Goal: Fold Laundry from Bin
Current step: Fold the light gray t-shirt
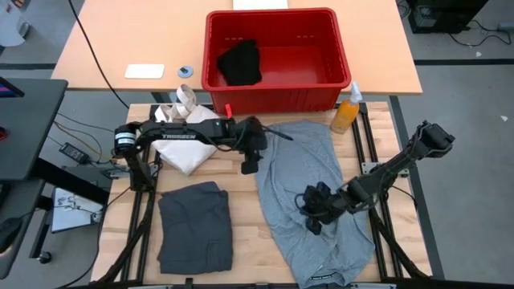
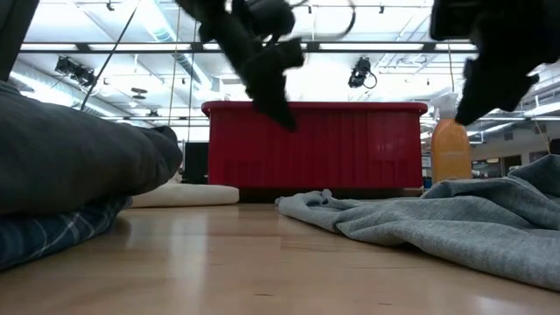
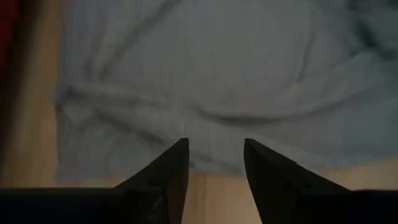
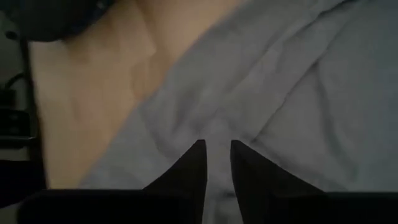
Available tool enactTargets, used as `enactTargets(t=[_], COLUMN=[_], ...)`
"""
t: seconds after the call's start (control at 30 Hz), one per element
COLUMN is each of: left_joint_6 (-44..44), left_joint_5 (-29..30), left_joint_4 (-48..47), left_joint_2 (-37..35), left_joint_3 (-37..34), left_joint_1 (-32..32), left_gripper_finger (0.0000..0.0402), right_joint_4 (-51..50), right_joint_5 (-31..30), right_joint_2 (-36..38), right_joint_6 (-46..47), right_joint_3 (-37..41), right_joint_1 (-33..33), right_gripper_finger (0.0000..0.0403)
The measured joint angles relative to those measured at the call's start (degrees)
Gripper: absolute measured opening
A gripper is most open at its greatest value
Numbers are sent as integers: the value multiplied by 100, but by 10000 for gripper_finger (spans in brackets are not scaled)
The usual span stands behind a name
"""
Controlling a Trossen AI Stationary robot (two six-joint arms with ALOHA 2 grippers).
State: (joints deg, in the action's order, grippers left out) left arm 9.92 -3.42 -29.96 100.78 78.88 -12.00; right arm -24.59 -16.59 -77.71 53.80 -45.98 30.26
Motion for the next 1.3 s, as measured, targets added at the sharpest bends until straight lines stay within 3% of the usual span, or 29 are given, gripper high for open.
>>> enactTargets(t=[0.1,0.2,0.3,0.37,0.57,0.7,0.8,1.07,1.17,1.3], left_joint_6=[-345,-610,-782,-866,-990,-942,-763,-244,-485,-1271], left_joint_5=[35,43,110,165,400,431,448,461,459,429], left_joint_4=[413,666,710,699,615,739,874,840,918,900], left_joint_2=[-188,-402,-638,-781,-1295,-1597,-1751,-1904,-1918,-1918], left_joint_3=[-588,-1112,-1390,-1454,-1462,-1461,-1461,-1452,-1450,-1450], left_joint_1=[-43,-56,-72,-100,-157,-203,-215,-209,-202,-113], left_gripper_finger=[153,153,153,153,153,153,153,153,153,153], right_joint_4=[69,621,1130,893,-437,-317,-404,-169,-230,-1044], right_joint_5=[192,833,1431,1589,870,627,669,1467,1473,1436], right_joint_2=[-136,-373,-729,-981,-1383,-1478,-1508,-1475,-1474,-1473], right_joint_6=[-350,-805,-972,-982,-737,-477,470,1284,1426,1682], right_joint_3=[0,0,-47,-261,-1159,-1329,-1325,-1325,-1325,-1324], right_joint_1=[-298,-570,-680,-662,-326,-138,-97,-201,-199,-265], right_gripper_finger=[76,76,76,76,75,75,77,166,204,232])
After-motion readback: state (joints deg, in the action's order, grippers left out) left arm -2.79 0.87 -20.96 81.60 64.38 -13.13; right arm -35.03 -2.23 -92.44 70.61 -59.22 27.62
